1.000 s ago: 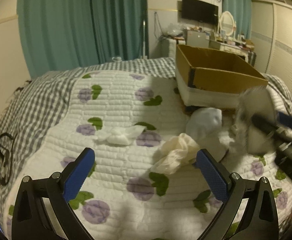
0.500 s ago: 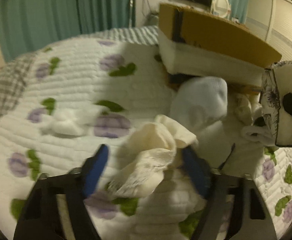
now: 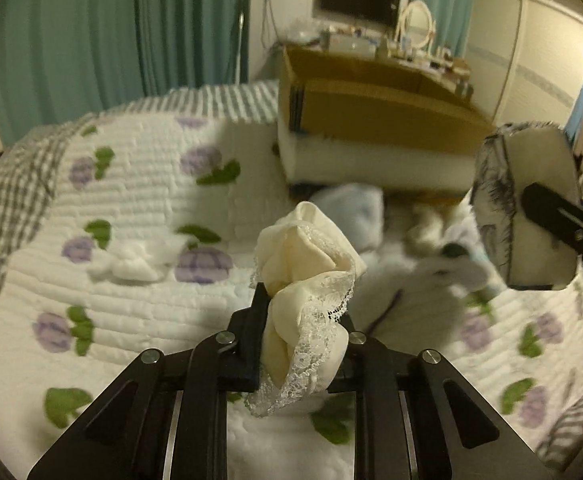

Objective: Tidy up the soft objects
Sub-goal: 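Carry both held items over the box and open both tools to drop them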

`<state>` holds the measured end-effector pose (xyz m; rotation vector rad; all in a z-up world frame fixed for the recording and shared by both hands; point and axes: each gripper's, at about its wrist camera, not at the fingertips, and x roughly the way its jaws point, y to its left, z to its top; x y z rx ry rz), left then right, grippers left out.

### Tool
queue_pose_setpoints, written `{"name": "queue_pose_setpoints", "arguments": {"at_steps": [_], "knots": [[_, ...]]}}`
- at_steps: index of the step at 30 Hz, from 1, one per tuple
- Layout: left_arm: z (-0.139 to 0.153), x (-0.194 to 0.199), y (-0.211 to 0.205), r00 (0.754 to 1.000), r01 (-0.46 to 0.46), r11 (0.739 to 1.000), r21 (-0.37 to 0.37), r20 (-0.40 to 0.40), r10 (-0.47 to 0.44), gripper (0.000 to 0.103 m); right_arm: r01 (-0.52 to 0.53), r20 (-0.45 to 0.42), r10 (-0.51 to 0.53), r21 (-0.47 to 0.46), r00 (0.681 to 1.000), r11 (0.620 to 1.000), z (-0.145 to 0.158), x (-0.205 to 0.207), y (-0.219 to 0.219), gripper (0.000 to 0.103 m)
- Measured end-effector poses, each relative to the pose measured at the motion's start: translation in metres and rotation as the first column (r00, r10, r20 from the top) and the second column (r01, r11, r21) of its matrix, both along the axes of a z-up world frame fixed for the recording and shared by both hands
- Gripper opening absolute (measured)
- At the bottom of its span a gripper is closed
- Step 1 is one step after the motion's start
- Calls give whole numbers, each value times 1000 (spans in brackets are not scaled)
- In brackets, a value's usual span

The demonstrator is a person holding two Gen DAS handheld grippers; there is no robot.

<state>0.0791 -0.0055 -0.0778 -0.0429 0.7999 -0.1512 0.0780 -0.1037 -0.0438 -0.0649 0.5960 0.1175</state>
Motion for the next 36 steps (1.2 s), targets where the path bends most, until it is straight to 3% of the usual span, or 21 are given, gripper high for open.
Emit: {"name": "queue_pose_setpoints", "arguments": {"at_steps": [5, 8, 13, 17, 21, 28, 33, 35, 36], "knots": [[62, -14, -13, 993, 21, 1000, -7, 117, -20, 19, -25, 74, 21, 58, 997, 998, 40, -20, -9, 41], [92, -2, -19, 985, 39, 999, 2, 169, -39, 19, -42, 130, 35, 52, 991, 998, 71, -22, -11, 41], [115, 36, -34, 971, 63, 997, 39, 230, -71, 19, -68, 231, 69, -15, 971, 998, 127, -4, -18, 41], [115, 78, -52, 971, 75, 995, 67, 223, -88, 19, -75, 246, 81, -35, 966, 997, 146, 32, -22, 41], [99, 114, -65, 978, 76, 994, 84, 187, -91, 19, -75, 202, 72, 5, 977, 997, 141, 84, -31, 41], [57, 161, -71, 986, 99, 990, 97, 121, -110, 19, -82, 71, 76, 84, 995, 993, 84, 157, -46, 41], [48, 167, -74, 987, 65, 989, 135, 140, -84, 24, -91, 39, 87, 146, 995, 985, 55, 176, -61, 46], [47, 167, -73, 988, 52, 989, 138, 137, -71, 25, -87, 46, 80, 165, 996, 983, 53, 177, -66, 54], [48, 167, -73, 989, 50, 989, 136, 132, -68, 34, -82, 49, 75, 170, 996, 982, 53, 177, -67, 57]]}}
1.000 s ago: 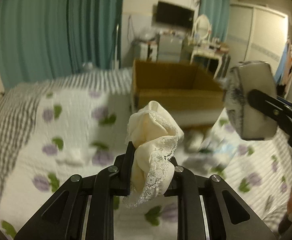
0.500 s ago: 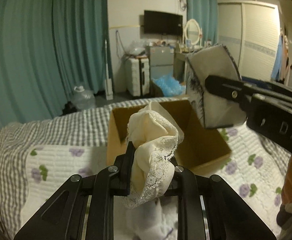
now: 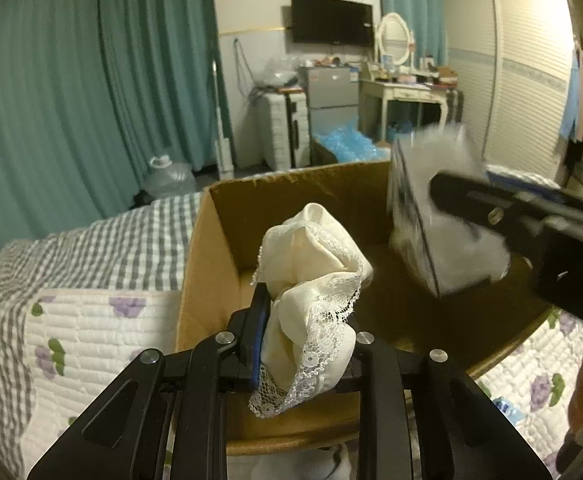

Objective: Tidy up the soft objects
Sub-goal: 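Carry both held items over the box and open both tools to drop them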

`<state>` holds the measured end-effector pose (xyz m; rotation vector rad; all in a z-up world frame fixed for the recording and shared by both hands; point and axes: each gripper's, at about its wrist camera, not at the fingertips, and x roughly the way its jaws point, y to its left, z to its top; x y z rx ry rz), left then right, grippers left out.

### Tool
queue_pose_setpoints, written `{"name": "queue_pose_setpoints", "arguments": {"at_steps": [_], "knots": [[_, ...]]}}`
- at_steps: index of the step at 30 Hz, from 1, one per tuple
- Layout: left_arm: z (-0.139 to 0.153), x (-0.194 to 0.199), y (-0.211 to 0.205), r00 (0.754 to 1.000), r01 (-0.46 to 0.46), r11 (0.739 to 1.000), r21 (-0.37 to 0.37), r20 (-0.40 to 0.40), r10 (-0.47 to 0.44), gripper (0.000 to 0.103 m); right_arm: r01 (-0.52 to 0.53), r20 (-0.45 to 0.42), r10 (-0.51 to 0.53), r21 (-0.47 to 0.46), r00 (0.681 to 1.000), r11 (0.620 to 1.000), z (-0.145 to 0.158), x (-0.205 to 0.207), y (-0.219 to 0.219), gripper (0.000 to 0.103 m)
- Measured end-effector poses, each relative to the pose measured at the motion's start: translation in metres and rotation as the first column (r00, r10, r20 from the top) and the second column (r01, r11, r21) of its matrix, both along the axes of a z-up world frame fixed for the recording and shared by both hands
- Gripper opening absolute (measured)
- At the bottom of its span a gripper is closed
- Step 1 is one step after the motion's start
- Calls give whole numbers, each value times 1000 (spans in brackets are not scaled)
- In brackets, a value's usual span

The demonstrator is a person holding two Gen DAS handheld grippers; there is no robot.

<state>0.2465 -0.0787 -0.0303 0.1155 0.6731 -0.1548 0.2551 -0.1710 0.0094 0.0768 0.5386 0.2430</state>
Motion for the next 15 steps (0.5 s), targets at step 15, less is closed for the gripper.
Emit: {"name": "queue_pose_setpoints", "arguments": {"at_steps": [15], "knots": [[103, -79, 11, 977, -67, 998, -10, 202, 67, 71, 102, 127, -97, -37, 987, 994, 90, -76, -22, 100]]}}
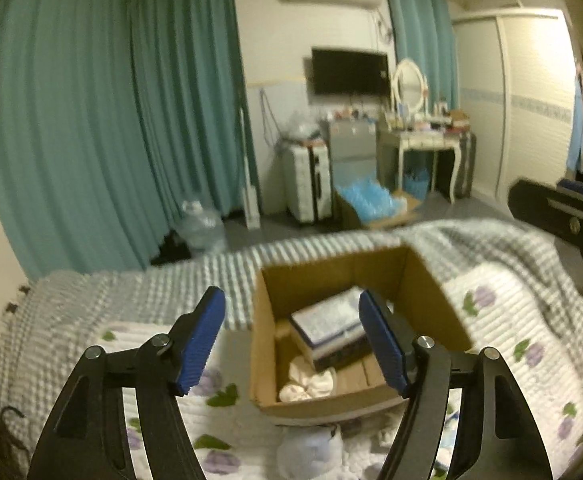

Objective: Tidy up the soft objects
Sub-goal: 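Carry both held items over the box and open both tools to drop them, then grasp the white sock with the left tool while the right grasps the fuzzy toy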

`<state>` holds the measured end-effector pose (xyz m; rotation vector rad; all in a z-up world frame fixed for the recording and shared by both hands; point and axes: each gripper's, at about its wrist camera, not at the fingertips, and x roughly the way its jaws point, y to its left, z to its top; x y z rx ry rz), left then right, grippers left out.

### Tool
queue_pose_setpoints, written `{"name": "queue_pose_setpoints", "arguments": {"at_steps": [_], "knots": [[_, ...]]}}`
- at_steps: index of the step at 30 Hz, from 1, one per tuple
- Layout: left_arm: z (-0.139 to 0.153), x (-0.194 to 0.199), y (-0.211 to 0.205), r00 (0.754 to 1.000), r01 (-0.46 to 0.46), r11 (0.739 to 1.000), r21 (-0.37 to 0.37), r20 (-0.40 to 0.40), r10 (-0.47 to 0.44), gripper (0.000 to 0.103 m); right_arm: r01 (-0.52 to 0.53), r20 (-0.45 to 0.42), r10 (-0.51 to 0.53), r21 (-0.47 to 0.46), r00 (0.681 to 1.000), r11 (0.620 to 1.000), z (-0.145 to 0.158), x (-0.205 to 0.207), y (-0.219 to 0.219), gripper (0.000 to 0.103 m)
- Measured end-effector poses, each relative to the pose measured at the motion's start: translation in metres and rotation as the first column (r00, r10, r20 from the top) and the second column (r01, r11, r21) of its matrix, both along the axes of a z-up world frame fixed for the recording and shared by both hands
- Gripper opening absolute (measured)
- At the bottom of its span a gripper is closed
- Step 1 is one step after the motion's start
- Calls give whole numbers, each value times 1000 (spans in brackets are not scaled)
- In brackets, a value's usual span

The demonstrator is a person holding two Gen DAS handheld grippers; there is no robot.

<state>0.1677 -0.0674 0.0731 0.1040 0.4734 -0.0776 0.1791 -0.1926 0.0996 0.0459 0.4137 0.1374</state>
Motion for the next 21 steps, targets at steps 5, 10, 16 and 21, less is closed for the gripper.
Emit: {"name": "queue_pose_setpoints", "arguments": {"at_steps": [5, 10, 16, 21], "knots": [[55, -60, 13, 990, -27, 999, -32, 141, 31, 92, 20, 59, -17, -55, 998, 998, 51, -56, 2, 101], [70, -100, 32, 986, -17, 997, -72, 166, 29, 92, 15, 87, -3, -134, 996, 991, 81, -110, 18, 102], [44, -132, 45, 986, -47, 999, -13, 158, 48, 92, -28, 64, 37, -137, 997, 990, 73, -150, 34, 102], [-1, -126, 55, 994, -80, 996, -35, 65, 82, 92, -52, -11, 51, -172, 999, 984, 28, -148, 48, 102]]}}
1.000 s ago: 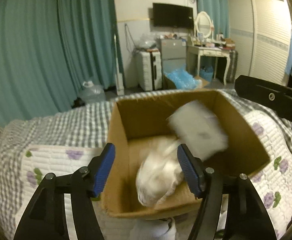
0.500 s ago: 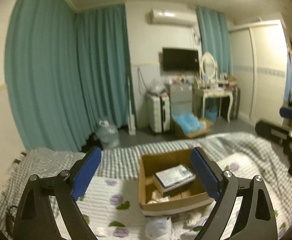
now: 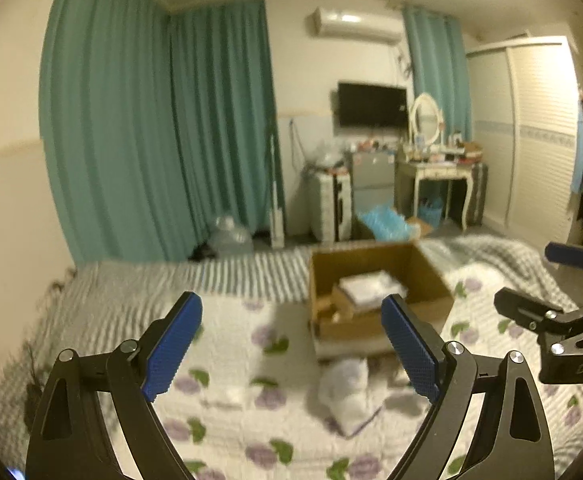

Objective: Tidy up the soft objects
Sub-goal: 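Grasp the white sock with the left tool while the right grasps the fuzzy toy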

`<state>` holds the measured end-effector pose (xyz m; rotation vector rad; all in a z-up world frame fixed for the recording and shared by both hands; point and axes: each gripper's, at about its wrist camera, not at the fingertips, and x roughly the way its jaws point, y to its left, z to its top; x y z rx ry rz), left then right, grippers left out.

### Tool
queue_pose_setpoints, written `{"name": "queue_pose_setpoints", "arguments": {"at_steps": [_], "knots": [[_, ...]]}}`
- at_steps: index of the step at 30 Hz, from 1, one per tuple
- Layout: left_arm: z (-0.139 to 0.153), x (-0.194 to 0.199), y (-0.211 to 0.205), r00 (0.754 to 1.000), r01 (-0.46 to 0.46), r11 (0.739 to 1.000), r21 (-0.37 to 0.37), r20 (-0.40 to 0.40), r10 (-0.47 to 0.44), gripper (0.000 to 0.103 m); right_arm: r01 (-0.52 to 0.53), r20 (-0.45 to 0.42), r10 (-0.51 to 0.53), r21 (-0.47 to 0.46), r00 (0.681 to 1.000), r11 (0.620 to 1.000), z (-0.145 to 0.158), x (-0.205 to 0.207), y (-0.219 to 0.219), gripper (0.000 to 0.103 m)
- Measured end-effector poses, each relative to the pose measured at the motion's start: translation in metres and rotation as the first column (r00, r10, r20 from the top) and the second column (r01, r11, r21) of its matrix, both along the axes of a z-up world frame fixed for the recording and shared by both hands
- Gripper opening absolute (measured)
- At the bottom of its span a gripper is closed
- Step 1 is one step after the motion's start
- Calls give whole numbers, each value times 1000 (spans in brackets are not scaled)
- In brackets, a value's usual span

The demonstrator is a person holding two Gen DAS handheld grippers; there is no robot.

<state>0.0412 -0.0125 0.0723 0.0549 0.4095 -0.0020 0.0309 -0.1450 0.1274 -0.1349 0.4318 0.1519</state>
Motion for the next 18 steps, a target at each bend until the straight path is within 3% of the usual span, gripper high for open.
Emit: {"name": "queue_pose_setpoints", "arguments": {"at_steps": [8, 18], "knots": [[-89, 41, -7, 978, -41, 999, -17, -206, 37, 92, -17, -190, 11, -27, 982, 1000, -109, 58, 7, 102], [-167, 82, -23, 933, 3, 1000, 8, -360, 0, 92, -27, -392, 12, -31, 920, 999, -215, 123, 0, 102]]}}
